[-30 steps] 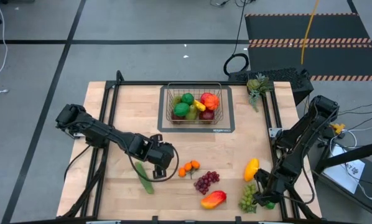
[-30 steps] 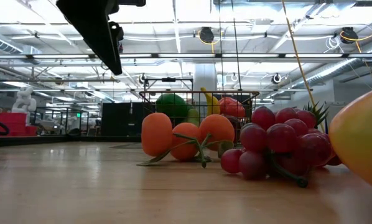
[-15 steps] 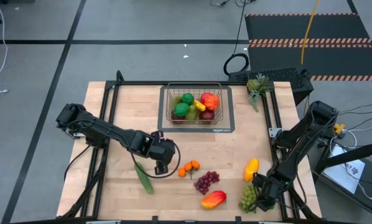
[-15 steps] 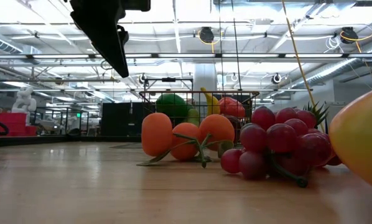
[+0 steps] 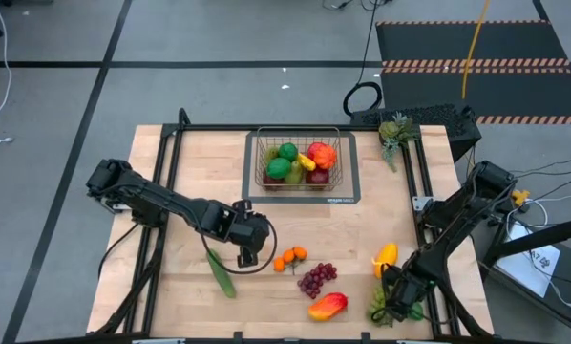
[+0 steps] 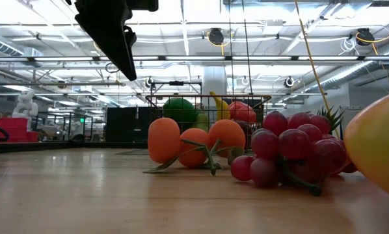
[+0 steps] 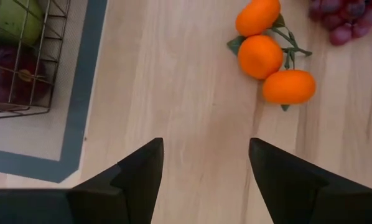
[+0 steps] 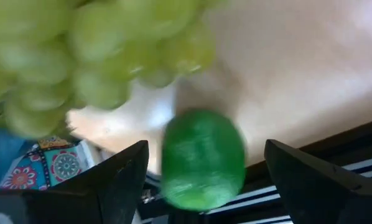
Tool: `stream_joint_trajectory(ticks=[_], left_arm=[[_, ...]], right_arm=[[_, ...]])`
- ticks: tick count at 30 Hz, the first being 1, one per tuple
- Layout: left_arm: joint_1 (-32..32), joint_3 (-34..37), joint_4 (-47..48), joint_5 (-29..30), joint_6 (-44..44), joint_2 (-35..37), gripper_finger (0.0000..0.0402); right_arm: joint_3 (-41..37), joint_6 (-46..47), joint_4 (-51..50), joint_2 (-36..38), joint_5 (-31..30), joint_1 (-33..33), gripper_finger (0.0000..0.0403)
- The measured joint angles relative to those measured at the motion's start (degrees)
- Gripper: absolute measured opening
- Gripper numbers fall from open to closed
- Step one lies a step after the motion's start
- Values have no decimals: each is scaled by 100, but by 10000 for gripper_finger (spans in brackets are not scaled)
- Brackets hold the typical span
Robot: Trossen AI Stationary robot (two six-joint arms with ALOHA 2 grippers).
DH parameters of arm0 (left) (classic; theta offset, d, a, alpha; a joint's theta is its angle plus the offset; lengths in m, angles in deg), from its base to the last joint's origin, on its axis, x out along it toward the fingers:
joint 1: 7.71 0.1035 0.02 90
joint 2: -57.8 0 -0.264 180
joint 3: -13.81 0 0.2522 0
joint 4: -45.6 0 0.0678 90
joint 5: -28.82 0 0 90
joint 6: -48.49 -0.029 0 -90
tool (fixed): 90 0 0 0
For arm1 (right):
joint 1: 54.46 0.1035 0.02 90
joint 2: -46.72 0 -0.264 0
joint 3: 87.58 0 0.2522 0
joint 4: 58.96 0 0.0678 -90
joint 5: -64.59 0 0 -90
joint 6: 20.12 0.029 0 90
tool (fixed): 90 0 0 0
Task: Build produce basket
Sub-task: Put the green lime into the brown wire basket
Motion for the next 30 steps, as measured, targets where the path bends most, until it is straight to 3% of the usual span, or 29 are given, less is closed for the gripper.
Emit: stream_joint_trajectory(ticks=[11,22,30], left_arm=[[0,0,0,56,-70,0,237],[7,0,0,71,-284,0,237],[59,0,2,74,-308,-2,237]], right_arm=[[-228,-35,100,4,188,-5,310],[-228,27,456,17,376,-53,198],[-235,380,967,255,313,-228,202]])
